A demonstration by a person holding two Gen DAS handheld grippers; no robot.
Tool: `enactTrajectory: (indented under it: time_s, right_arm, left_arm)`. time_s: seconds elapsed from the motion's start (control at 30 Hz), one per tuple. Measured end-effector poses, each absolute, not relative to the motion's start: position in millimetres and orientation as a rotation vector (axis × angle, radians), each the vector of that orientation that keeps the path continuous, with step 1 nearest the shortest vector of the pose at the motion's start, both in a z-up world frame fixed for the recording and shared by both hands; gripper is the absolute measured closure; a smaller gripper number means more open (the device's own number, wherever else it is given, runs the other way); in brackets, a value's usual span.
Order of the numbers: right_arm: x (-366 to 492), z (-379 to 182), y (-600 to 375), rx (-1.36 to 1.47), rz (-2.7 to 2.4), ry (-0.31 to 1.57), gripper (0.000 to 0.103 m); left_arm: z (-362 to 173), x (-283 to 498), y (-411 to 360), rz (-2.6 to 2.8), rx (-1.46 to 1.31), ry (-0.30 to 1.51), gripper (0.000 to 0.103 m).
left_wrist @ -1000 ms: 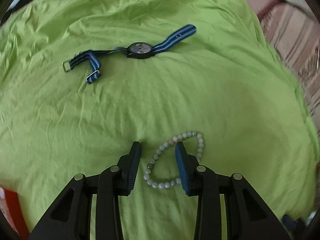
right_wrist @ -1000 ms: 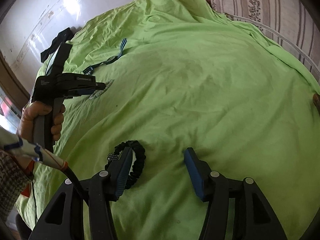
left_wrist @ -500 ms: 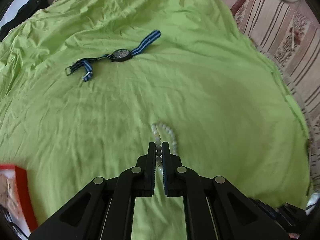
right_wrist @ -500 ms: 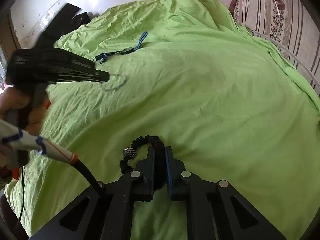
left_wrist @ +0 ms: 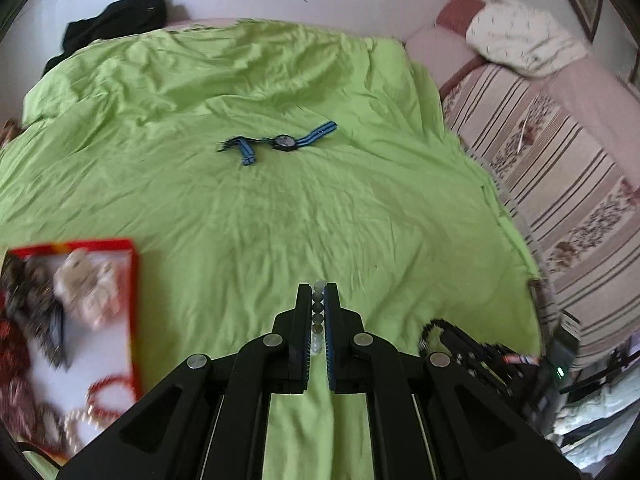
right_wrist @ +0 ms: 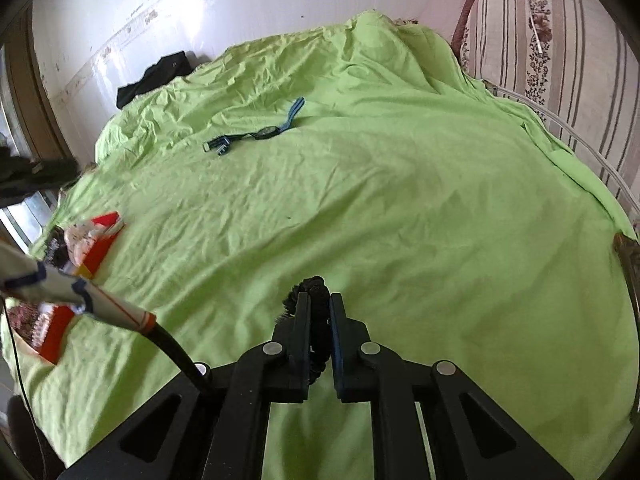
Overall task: Organize jewelry
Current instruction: 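Carry the grey bracelet and black hair tie into the tray and open both tools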
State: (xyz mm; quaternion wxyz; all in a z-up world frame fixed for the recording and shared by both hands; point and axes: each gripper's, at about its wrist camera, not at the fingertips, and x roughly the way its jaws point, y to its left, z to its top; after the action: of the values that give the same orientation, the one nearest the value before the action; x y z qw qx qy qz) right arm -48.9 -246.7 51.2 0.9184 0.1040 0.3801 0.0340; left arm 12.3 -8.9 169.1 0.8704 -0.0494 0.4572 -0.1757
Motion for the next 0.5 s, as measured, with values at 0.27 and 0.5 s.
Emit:
enactTrajectory:
  time_s: [0.27,0.5]
  right_arm:
    - [-67.2,72.1,-223.9,0.198,0.095,0.771,0.094]
    - [-73.9,110.1,-184.2,0.152,0.177,0.736,0.094]
  left_arm:
    - [195.1,-43.1,66.5,-0.278,-0.15,0.904,0.098]
    - [194.8,-63.6,140.4,-0.178,-0.214,0.893,0.098]
